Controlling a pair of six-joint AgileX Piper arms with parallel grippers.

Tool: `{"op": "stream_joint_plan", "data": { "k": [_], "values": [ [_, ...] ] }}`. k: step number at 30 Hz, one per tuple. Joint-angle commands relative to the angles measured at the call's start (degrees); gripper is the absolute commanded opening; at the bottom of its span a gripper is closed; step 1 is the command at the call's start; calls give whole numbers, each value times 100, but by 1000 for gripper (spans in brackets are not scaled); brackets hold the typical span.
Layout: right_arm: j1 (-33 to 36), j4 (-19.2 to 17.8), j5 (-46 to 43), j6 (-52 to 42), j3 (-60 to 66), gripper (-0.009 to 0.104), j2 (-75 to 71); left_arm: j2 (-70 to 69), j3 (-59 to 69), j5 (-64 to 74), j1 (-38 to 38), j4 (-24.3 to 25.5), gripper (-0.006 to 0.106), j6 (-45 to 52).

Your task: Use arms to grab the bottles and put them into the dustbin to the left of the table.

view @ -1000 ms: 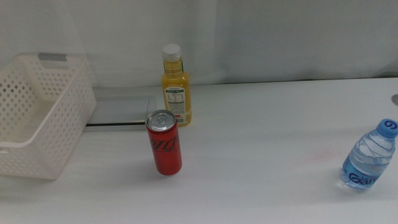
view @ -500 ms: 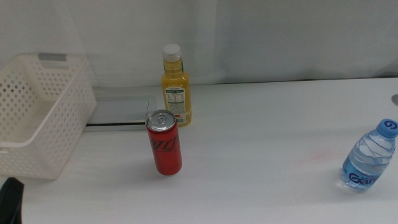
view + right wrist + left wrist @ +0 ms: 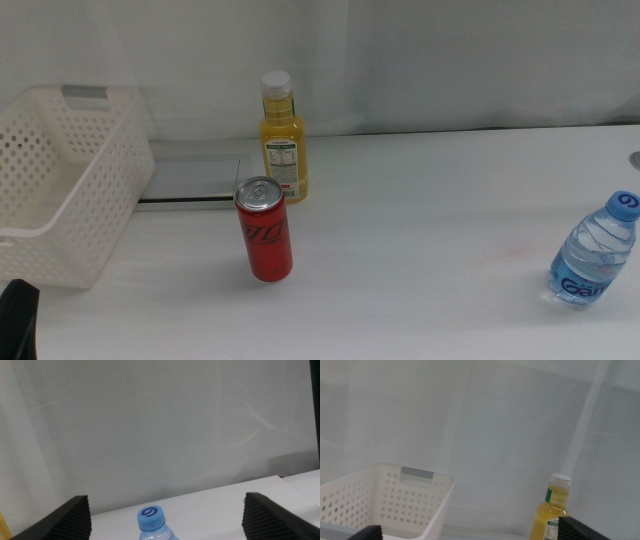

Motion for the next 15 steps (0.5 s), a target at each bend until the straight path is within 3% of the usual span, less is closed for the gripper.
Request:
{"op": "stream_joint_plan", "data": {
  "k": [1,7,15],
  "values": [
    [6,7,-103,-28,36,82,-136,-188,211,-65,-45,-53,92,-216],
    [6,62,-124,-28,36,82,-136,-49,-253,237,-45,-53,92,-339],
    [6,62,-133,-28,36,82,-136,1366,-1946,1320,-45,-8,92,187]
  ]
}}
